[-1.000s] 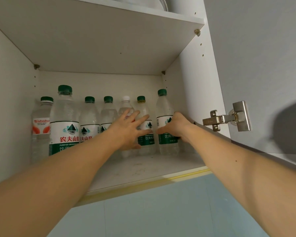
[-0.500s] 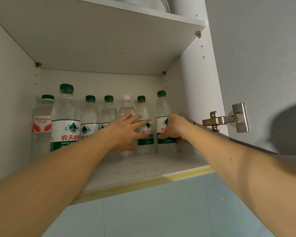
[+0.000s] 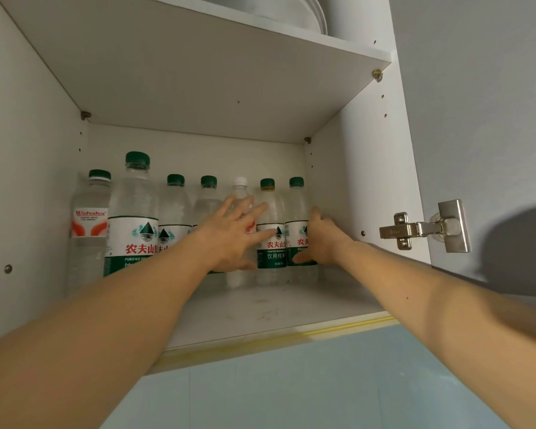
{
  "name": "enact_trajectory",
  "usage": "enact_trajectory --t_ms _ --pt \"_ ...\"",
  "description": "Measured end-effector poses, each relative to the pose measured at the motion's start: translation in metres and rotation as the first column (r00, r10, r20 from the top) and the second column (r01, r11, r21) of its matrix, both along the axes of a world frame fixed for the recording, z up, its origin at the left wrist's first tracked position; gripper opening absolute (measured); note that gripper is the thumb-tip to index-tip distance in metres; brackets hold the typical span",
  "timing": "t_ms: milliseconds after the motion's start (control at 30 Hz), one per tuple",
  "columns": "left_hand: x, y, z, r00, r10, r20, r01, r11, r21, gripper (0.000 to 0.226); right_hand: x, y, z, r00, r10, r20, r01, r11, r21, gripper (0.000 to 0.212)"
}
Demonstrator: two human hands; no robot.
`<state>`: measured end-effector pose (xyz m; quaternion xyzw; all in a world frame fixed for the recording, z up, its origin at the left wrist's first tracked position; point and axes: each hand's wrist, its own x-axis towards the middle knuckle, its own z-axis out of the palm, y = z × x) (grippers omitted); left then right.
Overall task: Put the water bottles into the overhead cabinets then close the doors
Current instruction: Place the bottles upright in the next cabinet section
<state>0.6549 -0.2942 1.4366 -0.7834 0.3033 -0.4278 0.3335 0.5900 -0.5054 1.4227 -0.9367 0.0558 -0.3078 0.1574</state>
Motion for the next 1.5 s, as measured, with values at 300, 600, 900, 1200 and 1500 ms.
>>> enact_trajectory --t_ms 300,600,900,1200,1500 --pt "-0.001 0.001 -0.001 0.993 0.082 -0.09 -0.095 0.984 -0.149 0.096 -0.009 0.0 -0.002 0.977 -0.164 0.135 0.21 0.656 -0.725 0.144" --pt "0.002 0.0 0.003 0.992 0.055 -0.11 -0.072 0.985 -0.154 0.092 0.004 0.002 0.004 0.978 -0.146 0.151 0.205 0.507 -0.837 0.154" --pt "0.004 0.003 0.005 0.993 0.062 -0.102 -0.076 0.987 -0.143 0.089 0.012 0.008 0.001 0.978 -0.09 0.189 0.209 0.519 -0.829 0.156" --pt "0.002 0.005 0.004 0.995 0.052 -0.084 -0.064 0.988 -0.14 0.086 0.014 -0.005 -0.004 0.982 -0.034 0.185 0.174 0.542 -0.822 0.146" --pt "-0.029 0.015 0.019 0.947 -0.312 -0.079 0.254 0.875 -0.412 0.055 -0.013 0.009 0.008 0.969 0.123 0.215 0.054 0.741 -0.67 0.083"
